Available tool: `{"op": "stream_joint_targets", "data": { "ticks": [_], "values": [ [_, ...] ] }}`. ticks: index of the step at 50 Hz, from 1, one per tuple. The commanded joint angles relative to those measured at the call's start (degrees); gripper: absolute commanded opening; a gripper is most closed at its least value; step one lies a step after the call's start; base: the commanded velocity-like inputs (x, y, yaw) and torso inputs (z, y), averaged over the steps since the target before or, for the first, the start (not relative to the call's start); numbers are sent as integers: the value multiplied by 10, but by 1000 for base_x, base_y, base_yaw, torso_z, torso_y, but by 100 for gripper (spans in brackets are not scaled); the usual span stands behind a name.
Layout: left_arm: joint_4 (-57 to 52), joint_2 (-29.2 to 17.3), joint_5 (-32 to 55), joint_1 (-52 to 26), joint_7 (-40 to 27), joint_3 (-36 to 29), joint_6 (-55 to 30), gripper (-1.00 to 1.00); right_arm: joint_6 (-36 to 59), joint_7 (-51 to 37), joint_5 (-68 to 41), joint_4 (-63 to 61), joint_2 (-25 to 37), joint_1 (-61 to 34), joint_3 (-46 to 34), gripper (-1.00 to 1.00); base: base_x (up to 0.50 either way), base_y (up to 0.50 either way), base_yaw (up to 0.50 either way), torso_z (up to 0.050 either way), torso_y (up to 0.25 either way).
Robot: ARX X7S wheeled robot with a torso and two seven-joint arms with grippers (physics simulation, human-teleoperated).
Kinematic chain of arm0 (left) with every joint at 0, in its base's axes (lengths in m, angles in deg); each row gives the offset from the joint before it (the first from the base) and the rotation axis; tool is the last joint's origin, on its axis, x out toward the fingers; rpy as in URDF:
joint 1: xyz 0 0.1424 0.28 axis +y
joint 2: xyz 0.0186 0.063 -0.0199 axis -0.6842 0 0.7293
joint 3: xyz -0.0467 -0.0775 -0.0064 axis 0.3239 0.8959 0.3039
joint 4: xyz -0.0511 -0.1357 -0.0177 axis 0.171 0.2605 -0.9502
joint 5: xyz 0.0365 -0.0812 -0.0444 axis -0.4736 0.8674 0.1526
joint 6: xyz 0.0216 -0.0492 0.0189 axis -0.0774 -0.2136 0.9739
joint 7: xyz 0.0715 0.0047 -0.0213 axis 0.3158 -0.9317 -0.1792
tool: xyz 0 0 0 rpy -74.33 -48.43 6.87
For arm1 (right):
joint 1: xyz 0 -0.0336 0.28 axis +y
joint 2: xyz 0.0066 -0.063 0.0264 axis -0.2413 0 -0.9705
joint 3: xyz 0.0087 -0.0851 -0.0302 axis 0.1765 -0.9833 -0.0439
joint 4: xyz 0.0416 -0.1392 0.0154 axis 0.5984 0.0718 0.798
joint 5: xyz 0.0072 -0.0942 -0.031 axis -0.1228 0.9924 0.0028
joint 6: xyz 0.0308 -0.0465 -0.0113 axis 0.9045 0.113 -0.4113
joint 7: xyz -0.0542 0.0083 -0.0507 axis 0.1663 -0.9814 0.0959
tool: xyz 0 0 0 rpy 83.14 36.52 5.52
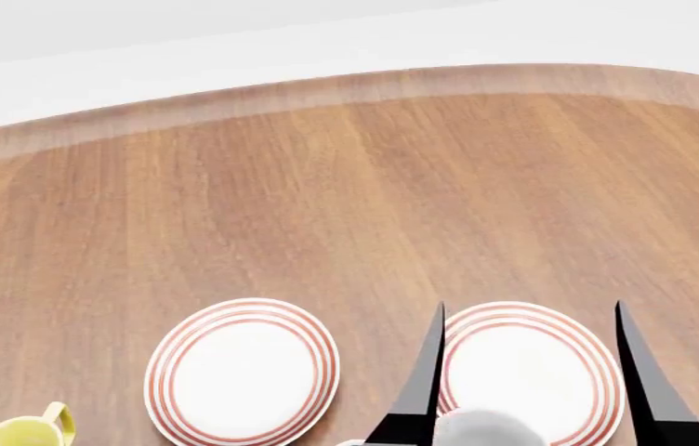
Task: Put the white mug on the left plate.
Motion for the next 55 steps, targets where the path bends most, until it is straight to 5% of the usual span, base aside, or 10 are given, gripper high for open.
{"op": "stream_joint_targets", "data": {
  "ticks": [1, 25, 55],
  "values": [
    [-39, 9, 29, -38, -9, 38, -46, -100, -4, 1, 1, 0, 0, 0, 0, 100, 0, 0, 0, 0, 0],
    [2, 8, 85, -116, -21, 140, -68, -100, 0, 3, 9, 0, 0, -1, -9, 100, 0, 0, 0, 0, 0],
    [187, 16, 96, -239, -83, 266, -16, -100, -5, 5, 7, 0, 0, 0, 1, 100, 0, 0, 0, 0, 0]
  ]
}}
